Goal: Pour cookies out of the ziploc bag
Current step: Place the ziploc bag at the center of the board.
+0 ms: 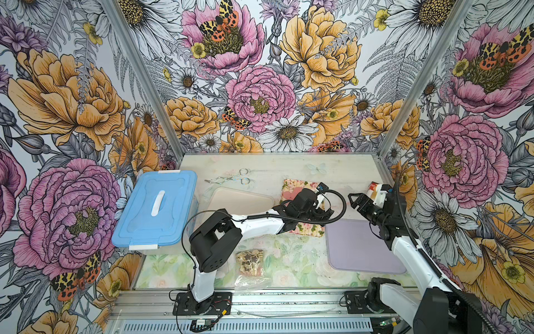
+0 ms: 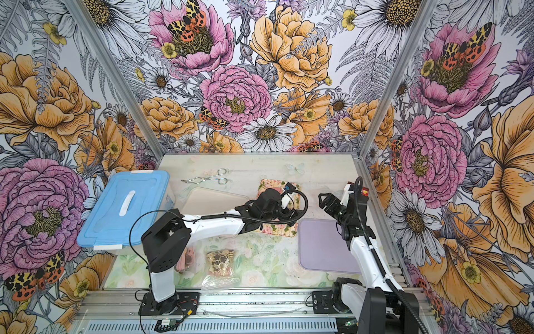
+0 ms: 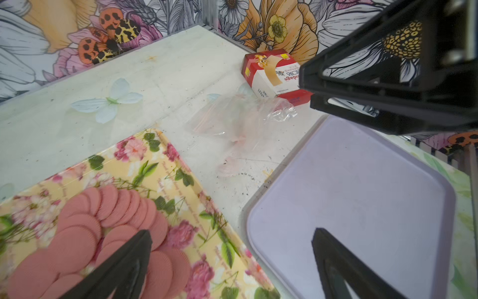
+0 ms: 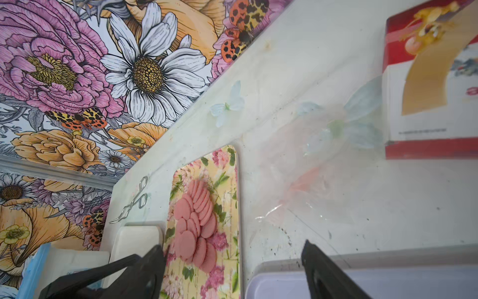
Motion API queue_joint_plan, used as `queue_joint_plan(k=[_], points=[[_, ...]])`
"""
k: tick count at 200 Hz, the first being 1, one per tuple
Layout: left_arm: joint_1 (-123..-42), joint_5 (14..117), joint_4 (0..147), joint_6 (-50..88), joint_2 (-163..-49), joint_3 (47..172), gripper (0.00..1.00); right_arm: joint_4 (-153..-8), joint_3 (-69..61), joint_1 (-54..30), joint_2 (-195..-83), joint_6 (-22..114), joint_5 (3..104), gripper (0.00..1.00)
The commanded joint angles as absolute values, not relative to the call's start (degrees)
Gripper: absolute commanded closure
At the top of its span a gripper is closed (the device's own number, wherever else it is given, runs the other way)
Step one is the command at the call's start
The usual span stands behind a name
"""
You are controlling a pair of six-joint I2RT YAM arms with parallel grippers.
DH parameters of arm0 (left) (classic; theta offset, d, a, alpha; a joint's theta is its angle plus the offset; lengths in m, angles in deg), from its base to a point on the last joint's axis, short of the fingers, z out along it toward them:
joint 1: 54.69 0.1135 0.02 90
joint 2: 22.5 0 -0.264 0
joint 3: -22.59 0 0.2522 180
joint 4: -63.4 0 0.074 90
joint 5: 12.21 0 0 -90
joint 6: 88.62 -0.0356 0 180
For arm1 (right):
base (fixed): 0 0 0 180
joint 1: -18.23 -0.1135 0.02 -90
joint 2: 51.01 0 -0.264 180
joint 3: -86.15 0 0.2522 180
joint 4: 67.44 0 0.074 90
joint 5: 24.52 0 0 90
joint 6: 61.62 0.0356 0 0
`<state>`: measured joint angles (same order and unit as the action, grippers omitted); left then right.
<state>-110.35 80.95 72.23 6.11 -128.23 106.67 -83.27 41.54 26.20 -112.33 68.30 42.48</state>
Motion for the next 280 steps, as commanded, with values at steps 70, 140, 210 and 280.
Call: queue_joint_plan(k=[70,140,210,280], points=[[-111.2,87.3,77.3,6.1,-100.8,87.9,0.01,-74.9,36.6,23.8,-129.3,68.4,48.4,0.15],[-105.8,84.0,70.9,4.4,-90.9,76.7,0.01,-67.2,32.2,23.1,-139.2,63.9,50.8,0.16],[-105.4,81.6,66.7,5.1,-88.3,72.5,0.01,-65.2,33.3,23.0,-137.4,66.0,45.5,0.16],[-105.8,81.8,69.2,5.3,-83.7,72.0,0.01,-89.6,38.5,20.8,-107.6,63.0,48.5,0.16]])
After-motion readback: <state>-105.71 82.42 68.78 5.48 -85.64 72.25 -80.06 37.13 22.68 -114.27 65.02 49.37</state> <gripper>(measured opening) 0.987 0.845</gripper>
